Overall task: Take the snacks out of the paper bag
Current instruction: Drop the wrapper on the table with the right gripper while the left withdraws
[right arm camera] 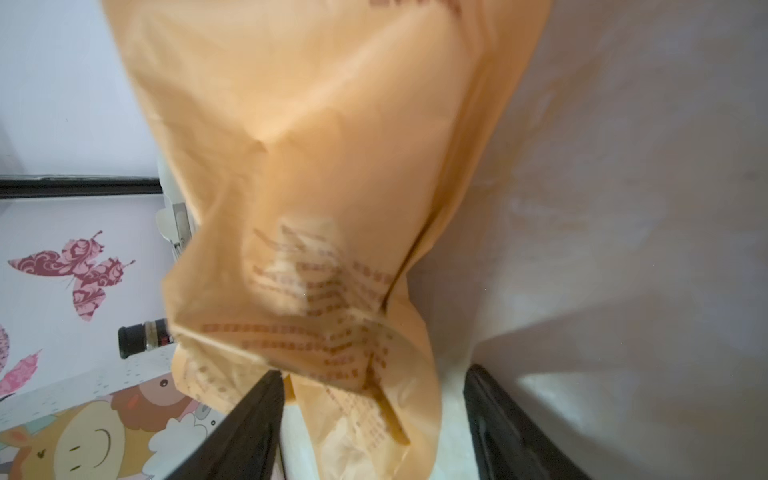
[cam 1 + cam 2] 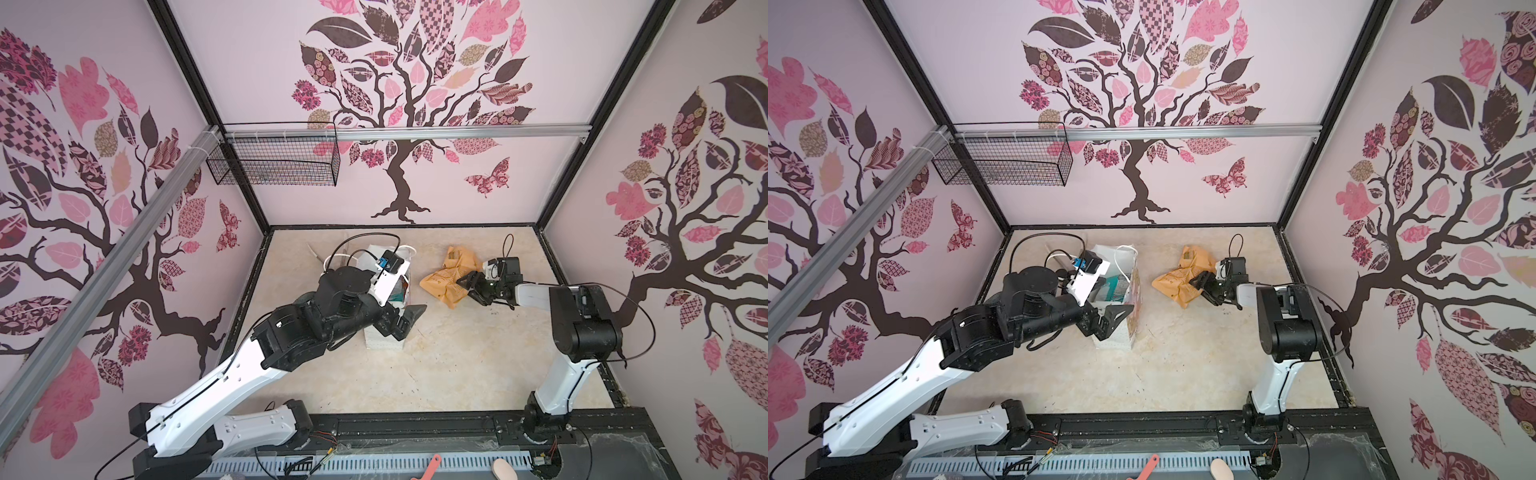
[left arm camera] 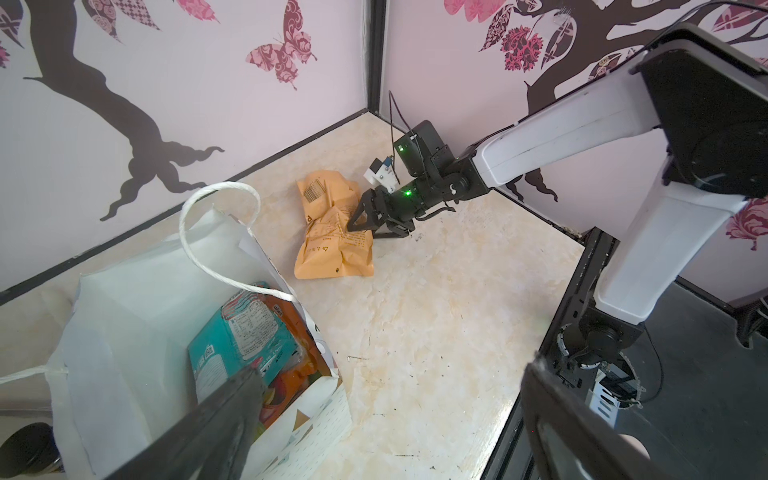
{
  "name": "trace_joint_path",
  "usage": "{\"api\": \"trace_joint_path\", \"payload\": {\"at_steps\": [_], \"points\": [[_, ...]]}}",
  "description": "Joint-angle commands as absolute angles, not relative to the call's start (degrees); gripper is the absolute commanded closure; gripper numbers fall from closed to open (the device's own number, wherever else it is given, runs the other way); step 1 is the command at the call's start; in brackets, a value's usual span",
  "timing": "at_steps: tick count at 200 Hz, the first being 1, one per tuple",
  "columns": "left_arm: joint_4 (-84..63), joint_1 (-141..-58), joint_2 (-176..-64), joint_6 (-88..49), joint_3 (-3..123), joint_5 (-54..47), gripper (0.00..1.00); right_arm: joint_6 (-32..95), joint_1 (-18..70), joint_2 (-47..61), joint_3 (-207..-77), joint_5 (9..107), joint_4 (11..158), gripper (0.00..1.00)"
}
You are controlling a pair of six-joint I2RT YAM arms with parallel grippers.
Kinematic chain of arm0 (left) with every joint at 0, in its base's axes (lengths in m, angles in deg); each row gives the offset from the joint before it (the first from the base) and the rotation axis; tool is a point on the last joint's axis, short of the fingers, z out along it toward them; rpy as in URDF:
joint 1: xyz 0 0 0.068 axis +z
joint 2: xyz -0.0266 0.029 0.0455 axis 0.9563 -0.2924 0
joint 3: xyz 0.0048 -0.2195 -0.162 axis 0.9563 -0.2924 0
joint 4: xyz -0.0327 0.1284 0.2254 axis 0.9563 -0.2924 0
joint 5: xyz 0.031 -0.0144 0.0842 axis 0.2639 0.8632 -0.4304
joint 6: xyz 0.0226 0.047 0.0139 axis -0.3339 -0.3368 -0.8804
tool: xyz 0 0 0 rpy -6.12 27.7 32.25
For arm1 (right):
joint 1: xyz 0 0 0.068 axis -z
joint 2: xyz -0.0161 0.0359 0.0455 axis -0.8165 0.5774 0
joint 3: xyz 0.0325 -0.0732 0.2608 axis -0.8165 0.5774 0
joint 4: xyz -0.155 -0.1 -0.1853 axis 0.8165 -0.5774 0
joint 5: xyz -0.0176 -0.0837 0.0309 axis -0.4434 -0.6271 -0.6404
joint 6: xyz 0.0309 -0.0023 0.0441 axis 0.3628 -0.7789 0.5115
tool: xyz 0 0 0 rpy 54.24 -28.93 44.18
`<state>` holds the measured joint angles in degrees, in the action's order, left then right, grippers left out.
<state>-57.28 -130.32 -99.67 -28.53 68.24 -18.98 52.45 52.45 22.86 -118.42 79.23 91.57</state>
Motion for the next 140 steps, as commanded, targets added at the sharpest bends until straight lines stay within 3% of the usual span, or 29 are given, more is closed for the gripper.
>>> {"api": "trace_joint_path", "payload": {"at_steps": [1, 30, 102, 140], "points": [[-55.83, -130.57, -99.84, -27.31, 69.71, -20.51, 0.02, 51.13, 52.39, 15.95, -118.24, 74.27, 88.1, 0.19], [-56.28, -130.59, -100.47, -26.28, 71.12, -23.99, 0.02, 51.57, 52.37, 9.67, -119.32, 74.79, 86.87, 0.16], [-62.56, -127.96, -105.1, -19.42, 79.07, -43.87, 0.02, 49.19, 47.69, -4.86, -126.32, 79.82, 80.33, 0.11], [-65.43, -119.32, -108.99, -14.83, 82.49, -40.05, 0.21, 47.42, 41.09, -10.41, -131.49, 81.77, 76.99, 0.08]]}}
